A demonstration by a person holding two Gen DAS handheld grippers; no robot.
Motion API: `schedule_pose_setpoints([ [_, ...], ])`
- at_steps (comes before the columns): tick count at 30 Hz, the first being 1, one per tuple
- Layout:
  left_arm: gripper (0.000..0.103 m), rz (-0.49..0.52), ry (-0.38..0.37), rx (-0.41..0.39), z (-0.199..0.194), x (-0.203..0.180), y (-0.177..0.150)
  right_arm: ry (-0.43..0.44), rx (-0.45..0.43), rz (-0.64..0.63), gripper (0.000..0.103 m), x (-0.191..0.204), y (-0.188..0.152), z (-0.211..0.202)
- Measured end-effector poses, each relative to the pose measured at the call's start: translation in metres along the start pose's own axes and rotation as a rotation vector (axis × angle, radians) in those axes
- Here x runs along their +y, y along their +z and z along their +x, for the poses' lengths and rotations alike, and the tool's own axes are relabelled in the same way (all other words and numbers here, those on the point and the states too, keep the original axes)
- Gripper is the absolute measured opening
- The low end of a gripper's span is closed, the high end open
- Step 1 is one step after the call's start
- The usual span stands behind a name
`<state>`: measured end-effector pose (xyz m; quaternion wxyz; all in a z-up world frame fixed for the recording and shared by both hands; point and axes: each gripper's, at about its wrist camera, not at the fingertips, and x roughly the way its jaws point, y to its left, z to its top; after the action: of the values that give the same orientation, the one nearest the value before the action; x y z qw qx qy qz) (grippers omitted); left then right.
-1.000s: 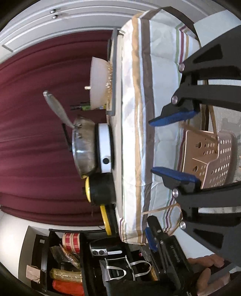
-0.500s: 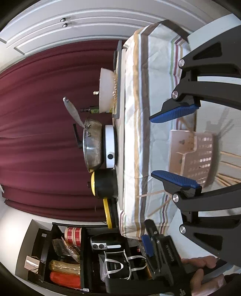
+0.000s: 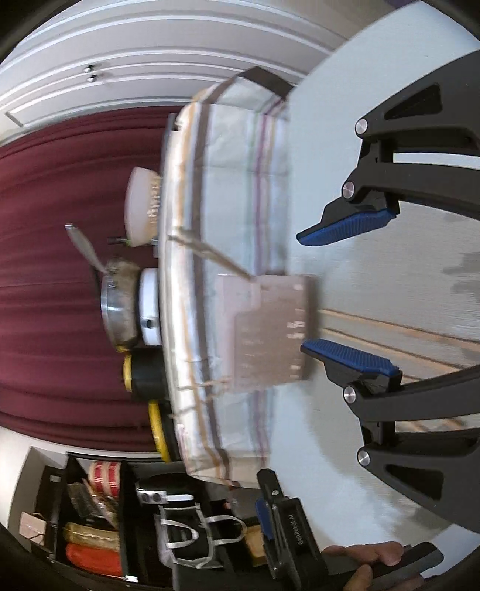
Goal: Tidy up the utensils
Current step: 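Move both tools back to the pile and grasp a chopstick with the right tool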
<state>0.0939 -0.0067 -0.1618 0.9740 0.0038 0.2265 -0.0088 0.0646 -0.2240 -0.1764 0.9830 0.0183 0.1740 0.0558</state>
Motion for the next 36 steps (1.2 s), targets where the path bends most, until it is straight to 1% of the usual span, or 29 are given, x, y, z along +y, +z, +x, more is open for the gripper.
schedule_pose_setpoints([
  [5, 0.064, 0.009, 0.009, 0.071, -0.005, 0.002, -0.037, 0.017, 0.083, -0.008, 0.047, 0.003, -0.035, -0.002],
  [8, 0.064, -0.002, 0.016, 0.099, -0.007, 0.003, -0.051, 0.038, 0.138, 0.004, 0.043, 0.005, -0.052, 0.002],
  [12, 0.064, -0.008, 0.026, 0.147, -0.007, 0.003, -0.072, 0.063, 0.193, -0.008, 0.040, 0.014, -0.069, 0.008],
  [16, 0.064, -0.016, 0.033, 0.168, -0.008, 0.004, -0.085, 0.080, 0.245, -0.030, 0.037, 0.021, -0.081, 0.016],
  [17, 0.064, -0.019, 0.031, 0.177, -0.007, 0.004, -0.088, 0.085, 0.255, -0.031, 0.032, 0.022, -0.084, 0.017],
  [18, 0.064, -0.022, 0.031, 0.182, -0.007, 0.003, -0.090, 0.093, 0.271, -0.034, 0.024, 0.023, -0.086, 0.019],
  [19, 0.064, -0.028, 0.029, 0.190, -0.007, 0.003, -0.093, 0.095, 0.282, -0.040, 0.020, 0.023, -0.088, 0.020],
  [20, 0.064, -0.032, 0.028, 0.196, -0.007, 0.002, -0.096, 0.095, 0.289, -0.045, 0.016, 0.025, -0.090, 0.020],
  [22, 0.064, -0.036, 0.024, 0.204, -0.007, -0.001, -0.099, 0.088, 0.286, -0.048, 0.014, 0.024, -0.092, 0.018],
  [24, 0.064, -0.027, 0.017, 0.203, -0.009, -0.006, -0.104, 0.073, 0.282, -0.047, 0.007, 0.022, -0.093, 0.015],
  [28, 0.064, 0.004, -0.002, 0.198, -0.012, -0.018, -0.109, 0.046, 0.278, -0.021, 0.007, 0.012, -0.093, 0.012],
  [31, 0.064, 0.015, -0.010, 0.211, -0.011, -0.024, -0.114, 0.034, 0.274, -0.004, 0.007, 0.005, -0.094, 0.009],
  [35, 0.060, 0.007, 0.004, 0.228, -0.007, -0.023, -0.119, 0.026, 0.270, 0.007, 0.007, 0.001, -0.094, 0.008],
  [36, 0.058, 0.000, 0.004, 0.233, -0.006, -0.022, -0.120, 0.026, 0.270, 0.010, 0.007, 0.000, -0.094, 0.008],
])
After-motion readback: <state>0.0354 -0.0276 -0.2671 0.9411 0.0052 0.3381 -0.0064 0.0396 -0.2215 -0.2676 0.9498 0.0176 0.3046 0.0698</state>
